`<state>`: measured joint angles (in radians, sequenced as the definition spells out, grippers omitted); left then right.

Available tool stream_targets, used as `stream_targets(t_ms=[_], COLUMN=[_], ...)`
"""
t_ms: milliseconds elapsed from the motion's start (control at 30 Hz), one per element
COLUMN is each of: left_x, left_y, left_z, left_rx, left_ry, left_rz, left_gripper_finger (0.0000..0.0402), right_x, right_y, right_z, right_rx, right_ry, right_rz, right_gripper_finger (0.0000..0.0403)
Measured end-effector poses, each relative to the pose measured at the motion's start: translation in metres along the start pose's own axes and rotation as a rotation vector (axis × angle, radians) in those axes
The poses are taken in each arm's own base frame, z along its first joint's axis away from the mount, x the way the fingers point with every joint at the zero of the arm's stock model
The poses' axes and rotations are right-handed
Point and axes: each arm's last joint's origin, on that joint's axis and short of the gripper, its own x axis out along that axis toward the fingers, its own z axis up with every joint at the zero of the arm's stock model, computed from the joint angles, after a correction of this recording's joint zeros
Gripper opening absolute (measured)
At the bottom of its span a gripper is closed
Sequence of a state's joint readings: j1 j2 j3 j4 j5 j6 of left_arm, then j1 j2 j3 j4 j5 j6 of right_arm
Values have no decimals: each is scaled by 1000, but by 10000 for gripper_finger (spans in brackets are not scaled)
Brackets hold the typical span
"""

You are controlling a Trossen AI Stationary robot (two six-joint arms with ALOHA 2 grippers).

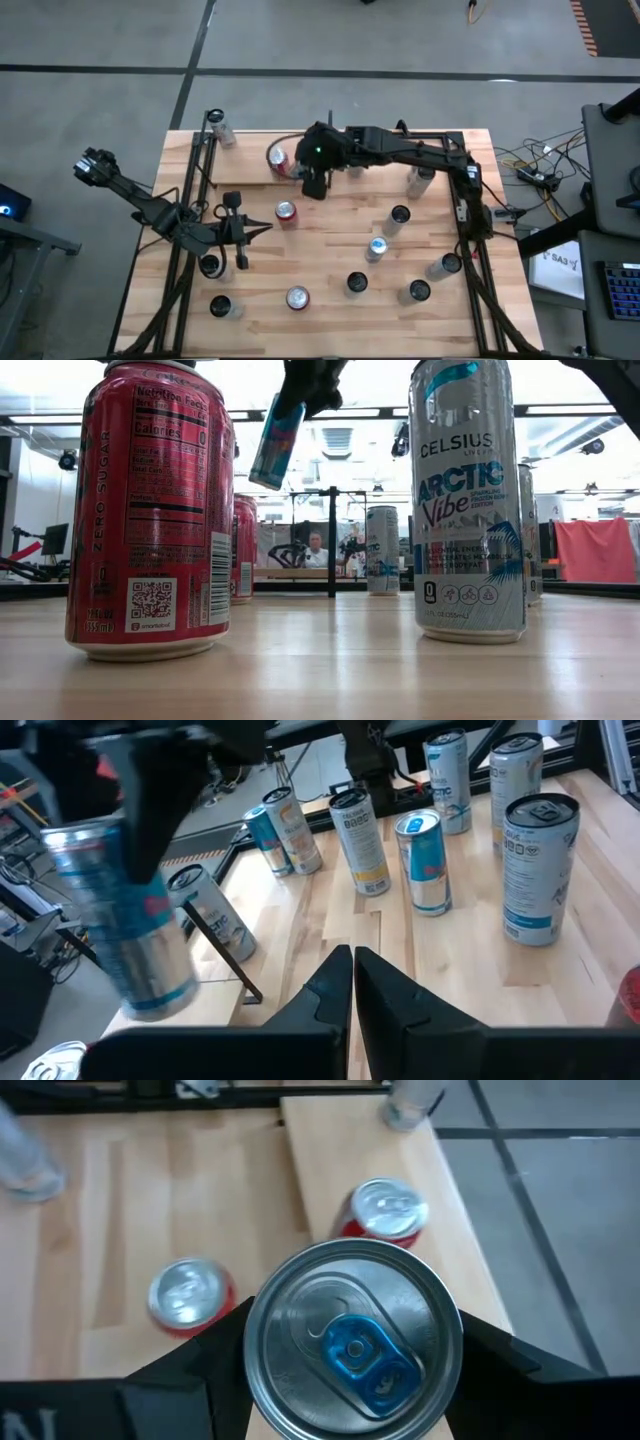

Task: Place canned beverage on shelf
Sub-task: Put the bottom left blue and silver soda can on the shelf

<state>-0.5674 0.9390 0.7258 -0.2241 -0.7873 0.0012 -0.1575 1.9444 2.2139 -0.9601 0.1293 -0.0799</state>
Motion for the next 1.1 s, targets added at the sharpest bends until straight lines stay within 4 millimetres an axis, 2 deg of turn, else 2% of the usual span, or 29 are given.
stream_targets(t_ms=[333,500,733,1100], left_x=[0,0,0,0], left_y=[1,1,1,1], left_z=[1,1,1,2], left_rx=[1,4,6,7], left_ry=[-4,-4,-2,-4], left_rz=[17,18,19,20], left_gripper_finger=[0,0,0,0], right_x=[19,36,48,71], right_y=[-25,-38,-55,-59], right_z=[-5,-14,-24,-37], right_rx=[-3,7,32,19], right_ry=[29,87,152,240], right_rz=[-33,-54,-69,-40], right_gripper_finger=[226,226,226,226])
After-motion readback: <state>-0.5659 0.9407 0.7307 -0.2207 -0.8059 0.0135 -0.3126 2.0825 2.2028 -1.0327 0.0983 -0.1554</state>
